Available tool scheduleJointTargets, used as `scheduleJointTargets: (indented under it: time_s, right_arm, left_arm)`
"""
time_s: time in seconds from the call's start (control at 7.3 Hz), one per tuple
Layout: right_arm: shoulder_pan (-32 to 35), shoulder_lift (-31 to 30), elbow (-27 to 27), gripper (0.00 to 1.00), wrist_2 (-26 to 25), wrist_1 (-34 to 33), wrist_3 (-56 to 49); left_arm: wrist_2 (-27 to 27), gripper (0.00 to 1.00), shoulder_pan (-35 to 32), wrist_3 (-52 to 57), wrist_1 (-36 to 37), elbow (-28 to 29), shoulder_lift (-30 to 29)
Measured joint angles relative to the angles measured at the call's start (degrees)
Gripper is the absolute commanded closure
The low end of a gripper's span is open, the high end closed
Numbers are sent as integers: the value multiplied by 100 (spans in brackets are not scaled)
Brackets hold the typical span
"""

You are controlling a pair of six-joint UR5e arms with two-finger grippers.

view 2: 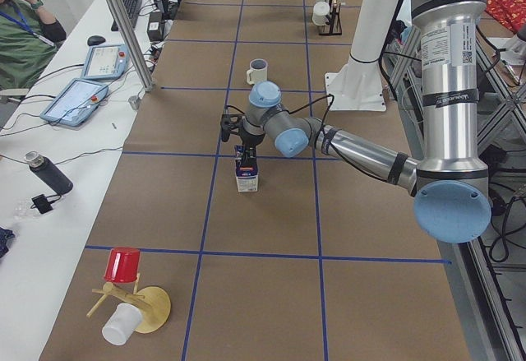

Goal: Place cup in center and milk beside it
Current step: 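Reach the left gripper to the milk carton and grasp its top, then carry the milk carton with the left gripper beside the mug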

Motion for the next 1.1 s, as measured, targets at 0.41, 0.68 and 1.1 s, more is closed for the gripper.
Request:
scheduleJointTargets:
  time_s: [0.41, 0.68, 1.1]
  right_arm:
    - [0, -1, -6, 0, -4, 0, 0]
    - [0, -1, -6, 0, -4, 0, 0]
    - [0, -3, -6, 0, -5, 0, 0]
  left_arm:
    - [0, 51, -19, 182, -3, 5, -10]
    - [-59, 53, -103, 268, -3, -59, -9]
    - [-337, 53, -312, 290, 25, -255, -53]
